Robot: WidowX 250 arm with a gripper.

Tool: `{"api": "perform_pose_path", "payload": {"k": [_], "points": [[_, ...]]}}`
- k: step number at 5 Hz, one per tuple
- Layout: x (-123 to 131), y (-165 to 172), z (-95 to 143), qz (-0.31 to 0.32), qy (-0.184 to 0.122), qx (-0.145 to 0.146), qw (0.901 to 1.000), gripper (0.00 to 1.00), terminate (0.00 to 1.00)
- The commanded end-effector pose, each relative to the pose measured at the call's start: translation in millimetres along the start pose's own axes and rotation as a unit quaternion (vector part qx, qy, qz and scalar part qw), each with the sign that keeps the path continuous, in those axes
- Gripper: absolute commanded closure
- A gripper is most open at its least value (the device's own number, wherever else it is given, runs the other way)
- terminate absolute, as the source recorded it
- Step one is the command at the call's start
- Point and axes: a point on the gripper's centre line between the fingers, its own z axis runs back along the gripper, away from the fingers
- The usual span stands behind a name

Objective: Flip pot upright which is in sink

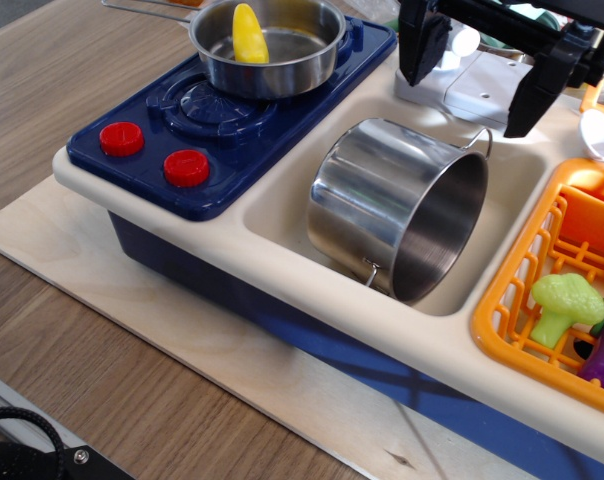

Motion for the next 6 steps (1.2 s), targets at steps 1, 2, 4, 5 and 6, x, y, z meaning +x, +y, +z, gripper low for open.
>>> {"api": "perform_pose_path", "payload": {"k": [1, 2, 4, 5, 6], "points": [[0, 0, 0, 0.000, 0.000, 0.000, 1.0000, 0.00, 0.00], [-3, -5, -6, -0.013, -0.011, 0.049, 0.9987, 0.00, 0.00], [-10, 5, -26, -0.058, -0.030, 0.099, 0.9930, 0.00, 0.00], [-11, 7, -34, -0.091, -0.041, 0.160, 0.9820, 0.00, 0.00], [-11, 14, -40, -0.092, -0.048, 0.158, 0.9821, 0.00, 0.00]]}}
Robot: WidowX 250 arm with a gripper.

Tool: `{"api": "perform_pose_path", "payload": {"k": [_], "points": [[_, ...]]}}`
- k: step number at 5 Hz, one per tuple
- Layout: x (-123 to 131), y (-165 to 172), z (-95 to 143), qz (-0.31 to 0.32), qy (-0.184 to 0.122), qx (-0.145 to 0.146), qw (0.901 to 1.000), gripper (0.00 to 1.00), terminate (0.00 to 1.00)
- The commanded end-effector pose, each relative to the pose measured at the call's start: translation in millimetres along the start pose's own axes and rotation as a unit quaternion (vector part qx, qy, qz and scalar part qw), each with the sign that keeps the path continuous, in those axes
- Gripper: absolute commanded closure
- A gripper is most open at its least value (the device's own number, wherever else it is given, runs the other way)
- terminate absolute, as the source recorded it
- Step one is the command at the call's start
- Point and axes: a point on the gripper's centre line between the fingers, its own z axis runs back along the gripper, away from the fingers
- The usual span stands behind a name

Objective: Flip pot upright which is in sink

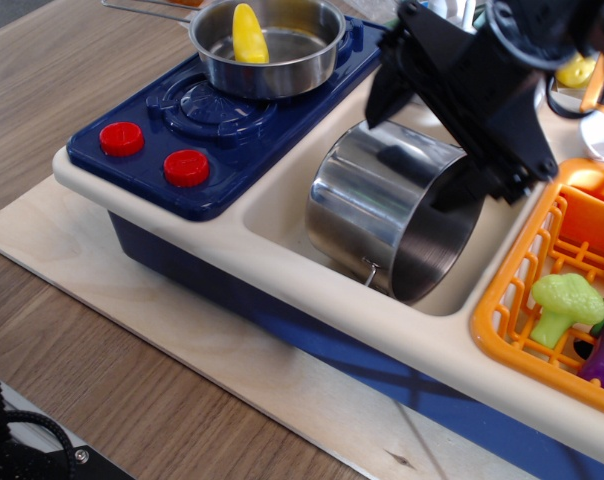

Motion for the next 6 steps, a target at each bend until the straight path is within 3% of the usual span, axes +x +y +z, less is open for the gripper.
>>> {"api": "perform_pose_path", "payload": {"k": [1, 2, 3, 4, 5, 6], "points": [[2, 18, -9, 0.019, -0.031, -0.023, 0.9991, 0.00, 0.00], [0, 24, -14, 0.024, -0.041, -0.056, 0.9973, 1.00, 0.00], [0, 31, -16, 0.066, -0.023, -0.148, 0.9865, 1.00, 0.00], [0, 37, -18, 0.097, -0.009, -0.220, 0.9705, 1.00, 0.00], [-1, 37, -19, 0.099, -0.021, -0.240, 0.9654, 0.00, 0.00], [-1, 37, -19, 0.099, -0.021, -0.240, 0.9654, 0.00, 1.00]]}}
